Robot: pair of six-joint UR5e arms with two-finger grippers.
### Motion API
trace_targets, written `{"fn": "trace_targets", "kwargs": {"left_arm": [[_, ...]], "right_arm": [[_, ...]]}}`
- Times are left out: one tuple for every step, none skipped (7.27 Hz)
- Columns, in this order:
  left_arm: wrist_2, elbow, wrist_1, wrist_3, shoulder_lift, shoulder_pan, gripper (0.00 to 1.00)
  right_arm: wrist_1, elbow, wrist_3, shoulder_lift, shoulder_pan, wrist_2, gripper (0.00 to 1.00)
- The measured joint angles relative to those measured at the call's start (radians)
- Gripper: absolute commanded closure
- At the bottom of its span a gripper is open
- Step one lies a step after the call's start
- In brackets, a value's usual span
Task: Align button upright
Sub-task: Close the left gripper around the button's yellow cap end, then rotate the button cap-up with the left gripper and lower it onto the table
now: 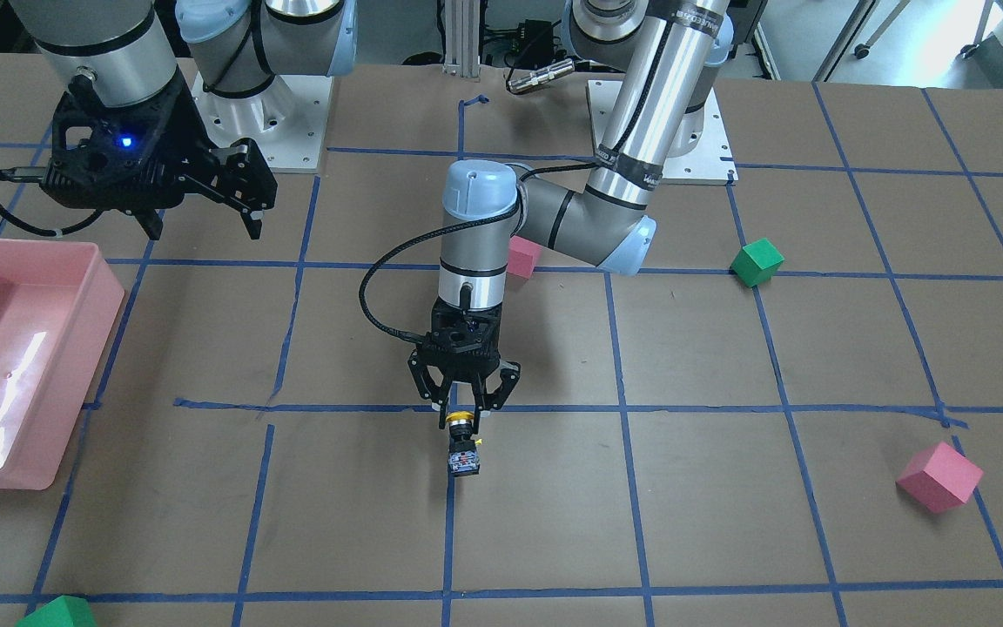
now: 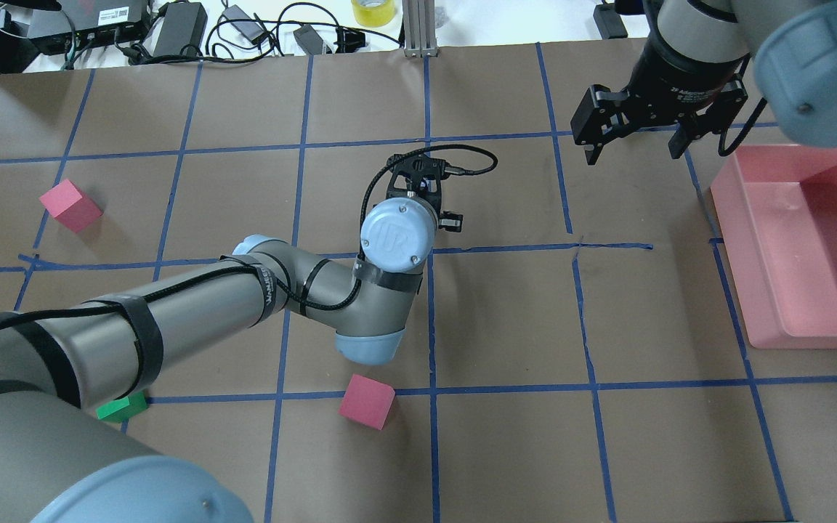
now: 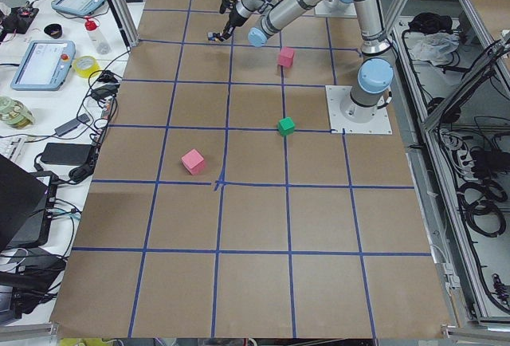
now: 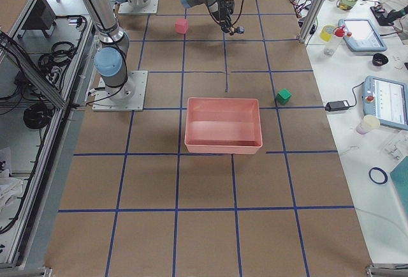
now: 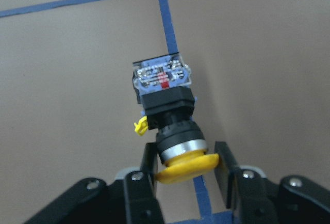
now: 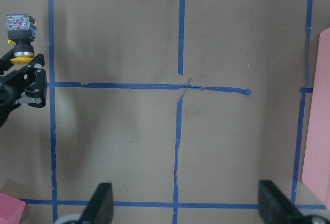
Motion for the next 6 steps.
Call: {"fn": "trace_targets", "kwargs": {"left_arm": [[-0.033,0.036,-0.125,0.018,0.036,0.019,0.72],[-0.080,0.057,-0.226,0.028,0.068,0.040,0.72],[-0.121,0.082,-0.330,0.029,0.092,0.058,0.72],[-0.152,0.131,-0.469,0.020,0.105,0.067,0.72],[-0.186,0.202,-0.619,0.003,0.103,0.073,0.71],[-0.229,0.274,-0.748,-0.016,0.091,0.082,0.69]], "right_arm": [[0.000,0.001,-0.002,0.000,0.000,0.000,0.00],[0.000,0.002,-0.003,0.000,0.001,0.000,0.00],[0.000,0.003,-0.003,0.000,0.001,-0.001,0.00],[0.001,0.004,-0.002,0.001,0.001,-0.002,0.00],[0.002,0.005,-0.001,0.001,0.001,-0.002,0.00],[0.002,0.005,0.001,0.001,0.001,-0.002,0.00]]}}
